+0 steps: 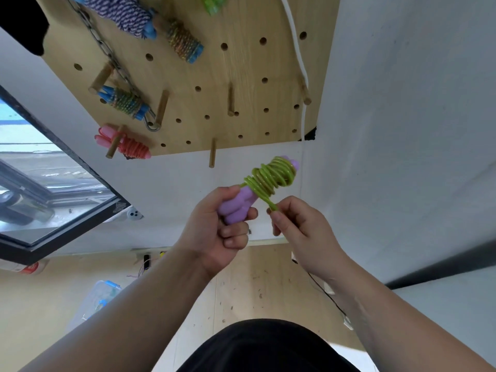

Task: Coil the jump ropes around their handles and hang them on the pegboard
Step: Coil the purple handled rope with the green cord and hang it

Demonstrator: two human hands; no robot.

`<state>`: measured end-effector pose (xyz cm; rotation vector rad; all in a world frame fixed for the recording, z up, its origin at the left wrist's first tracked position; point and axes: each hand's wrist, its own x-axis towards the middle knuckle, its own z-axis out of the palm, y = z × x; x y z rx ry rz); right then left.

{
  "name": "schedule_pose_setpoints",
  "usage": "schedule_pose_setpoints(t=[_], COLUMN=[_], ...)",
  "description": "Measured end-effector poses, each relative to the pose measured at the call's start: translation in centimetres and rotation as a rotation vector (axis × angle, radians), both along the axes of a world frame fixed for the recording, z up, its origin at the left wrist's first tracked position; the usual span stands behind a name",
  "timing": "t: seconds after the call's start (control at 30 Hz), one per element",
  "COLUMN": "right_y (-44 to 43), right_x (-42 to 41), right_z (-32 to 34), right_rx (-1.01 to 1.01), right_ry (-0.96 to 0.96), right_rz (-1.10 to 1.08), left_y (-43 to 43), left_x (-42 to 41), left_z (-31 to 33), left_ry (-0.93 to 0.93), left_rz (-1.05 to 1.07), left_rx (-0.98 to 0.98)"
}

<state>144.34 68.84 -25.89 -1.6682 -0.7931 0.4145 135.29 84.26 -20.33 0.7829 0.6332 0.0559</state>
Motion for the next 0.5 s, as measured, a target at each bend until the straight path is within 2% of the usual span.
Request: schedule_pose_setpoints(t=[0.13,0.2,0.27,0.33,0.4,0.5], right_y=[-1.1,-1.7,-1.9,-1.8,-1.6,-0.5], right_x=[1.6,2.7,4.1,5.7,7.0,7.6], right_z=[-1.7,-2.0,-1.7,-0.9,0.0,1.0], right_rx=[-0.154,-0.24,-0.247,-0.328,-0.472,-0.566], right_ry=[-0.057,-0.061,-0.017,-0.054,-0.125,-0.176], right_rz=[0.108,0.149,0.233,0.339,0.398,0.476], left_y=[1.2,1.3,1.1,0.9,0.9,0.4], left_x=[-1.1,-1.8,-2.3,-2.7,-2.7,-2.6], left_z=[0.8,0.9,0.7,0.3,-0.1,-1.0], left_ry=[-0.143,-0.136,-0.07,0.022,0.131,0.28], left_rz=[-0.211,-0.383,-0.503,-0.551,-0.614,-0.717], left_rx=[-0.028,0.017,0.076,0.137,0.284,0.534])
